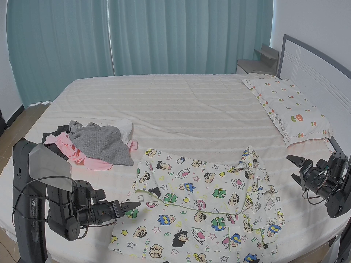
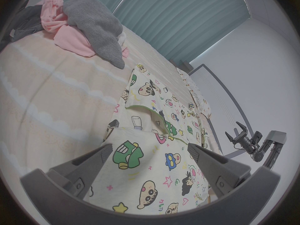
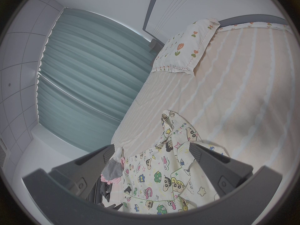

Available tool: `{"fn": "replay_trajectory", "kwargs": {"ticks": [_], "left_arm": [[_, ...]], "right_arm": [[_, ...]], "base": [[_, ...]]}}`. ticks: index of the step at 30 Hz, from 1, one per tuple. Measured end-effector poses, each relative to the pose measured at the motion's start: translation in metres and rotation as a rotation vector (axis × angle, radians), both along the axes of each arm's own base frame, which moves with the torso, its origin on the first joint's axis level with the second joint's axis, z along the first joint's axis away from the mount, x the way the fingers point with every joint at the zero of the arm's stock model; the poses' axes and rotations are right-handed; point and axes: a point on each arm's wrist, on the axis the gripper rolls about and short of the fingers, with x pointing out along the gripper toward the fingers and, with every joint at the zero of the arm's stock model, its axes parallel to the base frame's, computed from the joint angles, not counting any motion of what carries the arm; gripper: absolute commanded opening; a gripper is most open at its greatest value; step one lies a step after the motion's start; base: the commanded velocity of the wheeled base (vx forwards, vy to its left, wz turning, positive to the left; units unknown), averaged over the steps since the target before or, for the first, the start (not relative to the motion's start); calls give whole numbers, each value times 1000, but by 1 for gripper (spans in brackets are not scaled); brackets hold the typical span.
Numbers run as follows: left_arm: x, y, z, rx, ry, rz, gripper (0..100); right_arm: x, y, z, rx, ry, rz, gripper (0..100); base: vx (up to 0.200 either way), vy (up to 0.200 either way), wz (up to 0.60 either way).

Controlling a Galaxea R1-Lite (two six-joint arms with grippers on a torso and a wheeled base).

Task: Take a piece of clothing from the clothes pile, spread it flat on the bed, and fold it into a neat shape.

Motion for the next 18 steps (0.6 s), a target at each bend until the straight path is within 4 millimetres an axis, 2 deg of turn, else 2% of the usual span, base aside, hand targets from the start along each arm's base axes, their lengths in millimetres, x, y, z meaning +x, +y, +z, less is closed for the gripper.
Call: {"fn": "replay_trajectory", "kwargs": {"ticks": [10,18], "left_arm": [[-1,16,-2,34,-4,33,100],[2,18,-2,34,-18,39,100]], "right_arm": [[1,0,-2,1,8,0,100],[1,0,-3,0,10,0,100]], "base": [[0,0,0],[0,0,0]]}}
